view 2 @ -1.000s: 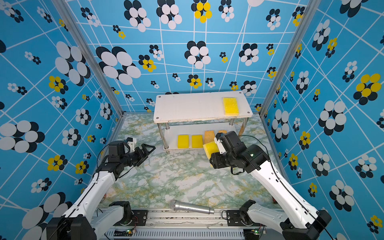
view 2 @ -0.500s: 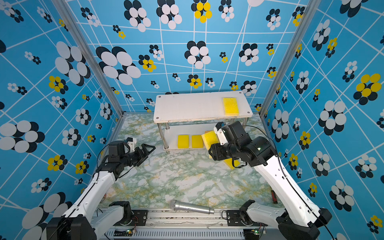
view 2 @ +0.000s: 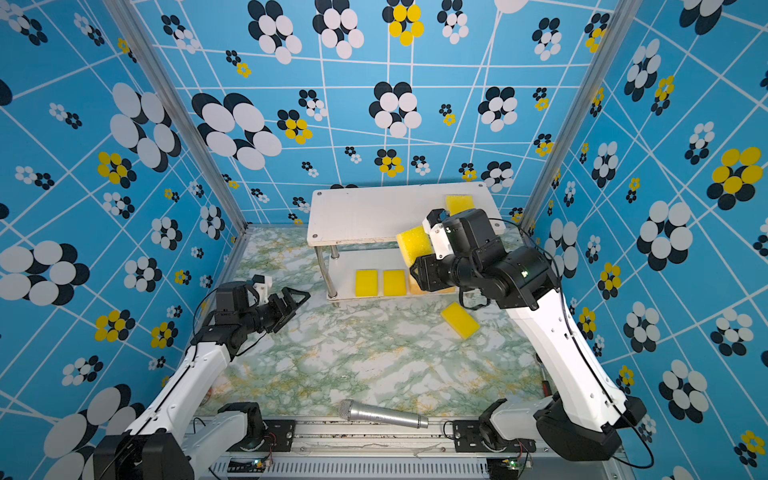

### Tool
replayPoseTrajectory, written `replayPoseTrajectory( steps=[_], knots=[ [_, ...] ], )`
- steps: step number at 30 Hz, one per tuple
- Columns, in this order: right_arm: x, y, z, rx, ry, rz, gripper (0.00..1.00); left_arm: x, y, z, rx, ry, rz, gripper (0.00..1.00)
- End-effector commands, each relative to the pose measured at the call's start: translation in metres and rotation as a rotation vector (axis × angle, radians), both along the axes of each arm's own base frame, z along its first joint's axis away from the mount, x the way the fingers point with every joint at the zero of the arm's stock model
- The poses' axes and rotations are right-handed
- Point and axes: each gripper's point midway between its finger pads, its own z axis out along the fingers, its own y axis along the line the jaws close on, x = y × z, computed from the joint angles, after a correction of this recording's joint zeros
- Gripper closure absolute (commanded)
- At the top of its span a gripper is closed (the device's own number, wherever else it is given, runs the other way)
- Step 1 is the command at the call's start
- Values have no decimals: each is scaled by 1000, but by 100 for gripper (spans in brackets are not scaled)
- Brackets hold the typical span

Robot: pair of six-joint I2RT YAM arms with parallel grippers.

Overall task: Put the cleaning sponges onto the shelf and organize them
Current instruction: 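Lift the yellow sponge with the right gripper up above the top shelf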

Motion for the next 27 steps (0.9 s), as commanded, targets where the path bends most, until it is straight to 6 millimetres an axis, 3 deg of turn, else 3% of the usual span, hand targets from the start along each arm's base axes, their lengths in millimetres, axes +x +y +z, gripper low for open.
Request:
replayPoseTrajectory(
  steps=[1, 15, 27],
  knots=[
    [7, -4, 9, -41, -26, -20, 43, -1, 0, 7, 1, -42, -13, 1],
    [56, -1, 31, -107, -103, -131, 44, -5, 1, 11, -1, -52, -14, 1],
    [86, -17, 34, -178, -141, -301, 44, -7, 2, 12, -2, -52, -13, 1]
  ],
)
